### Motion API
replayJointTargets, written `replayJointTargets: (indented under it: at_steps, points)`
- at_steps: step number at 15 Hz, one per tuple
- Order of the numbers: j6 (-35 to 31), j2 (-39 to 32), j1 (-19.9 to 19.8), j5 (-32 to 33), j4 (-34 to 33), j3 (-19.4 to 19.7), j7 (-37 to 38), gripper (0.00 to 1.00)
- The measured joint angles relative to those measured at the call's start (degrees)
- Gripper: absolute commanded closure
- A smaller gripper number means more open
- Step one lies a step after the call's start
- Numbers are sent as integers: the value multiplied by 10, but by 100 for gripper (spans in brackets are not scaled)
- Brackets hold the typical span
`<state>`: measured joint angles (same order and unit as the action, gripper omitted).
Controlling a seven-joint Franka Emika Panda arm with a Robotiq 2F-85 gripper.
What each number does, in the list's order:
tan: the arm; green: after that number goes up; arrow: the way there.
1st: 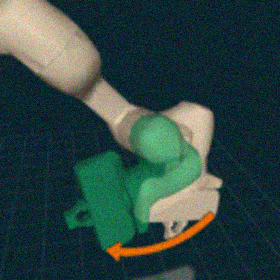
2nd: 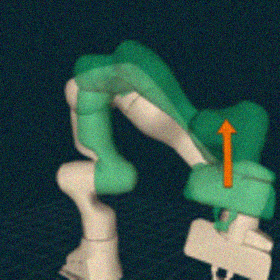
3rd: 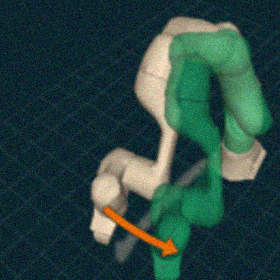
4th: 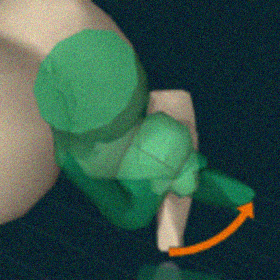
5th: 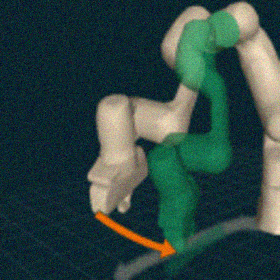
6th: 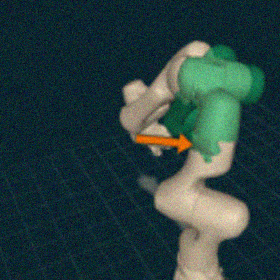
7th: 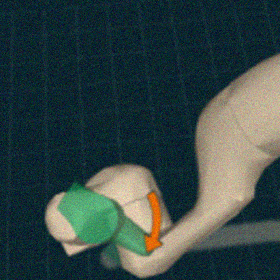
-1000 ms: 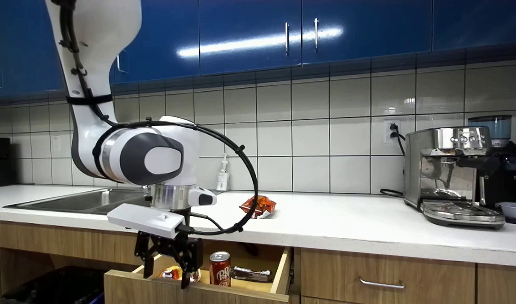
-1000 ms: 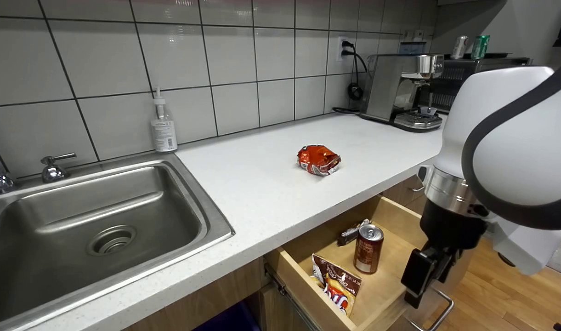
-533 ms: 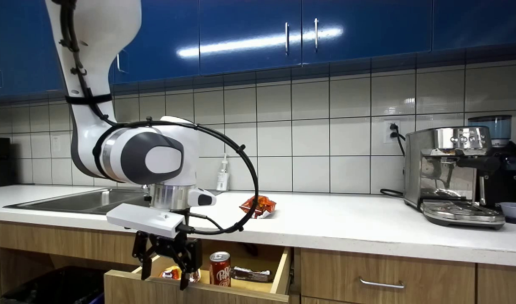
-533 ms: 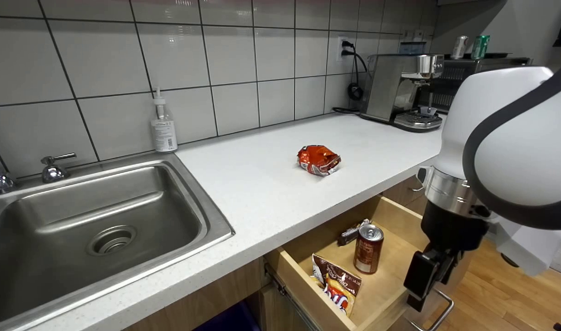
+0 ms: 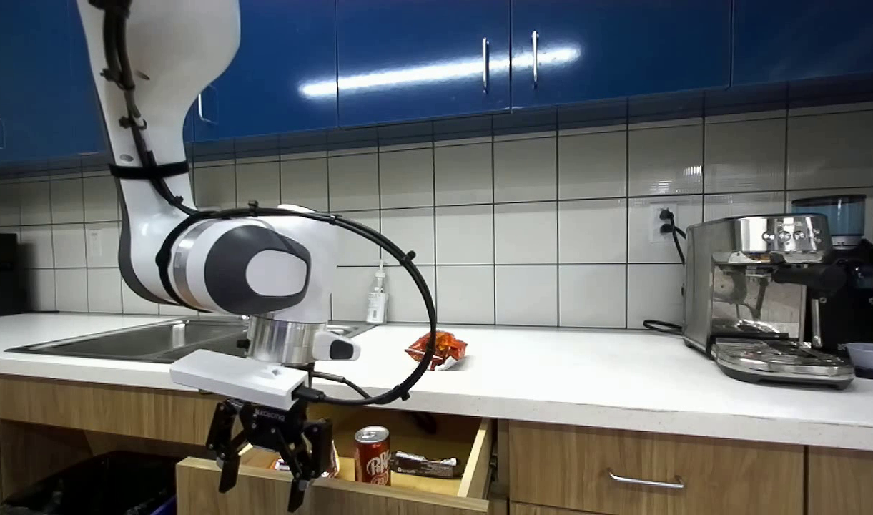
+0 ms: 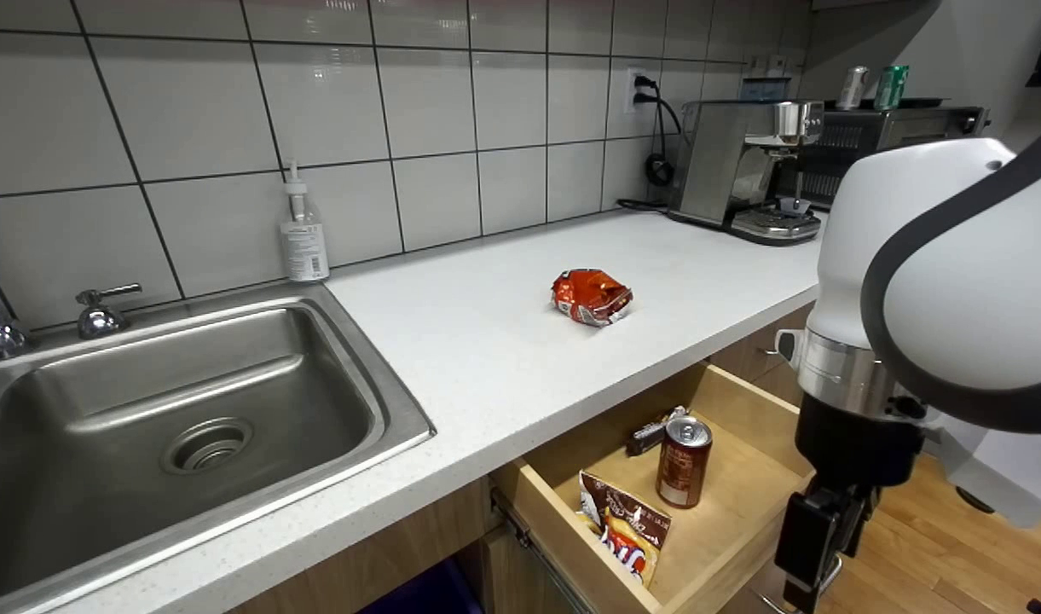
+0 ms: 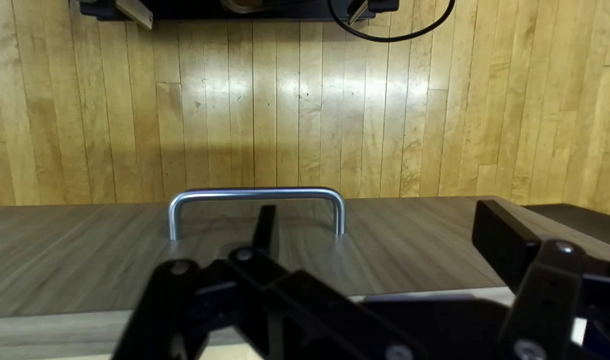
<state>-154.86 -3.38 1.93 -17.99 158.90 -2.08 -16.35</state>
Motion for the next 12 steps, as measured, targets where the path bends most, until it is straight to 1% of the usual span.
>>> replayJointTargets:
  at_steps: [2, 4, 12]
  points:
    - [0, -3, 0, 10, 0, 2, 5, 0]
    - [-1, -5, 0, 34, 0, 6, 25, 0]
    - [-18, -11, 0, 146, 0, 17, 163, 0]
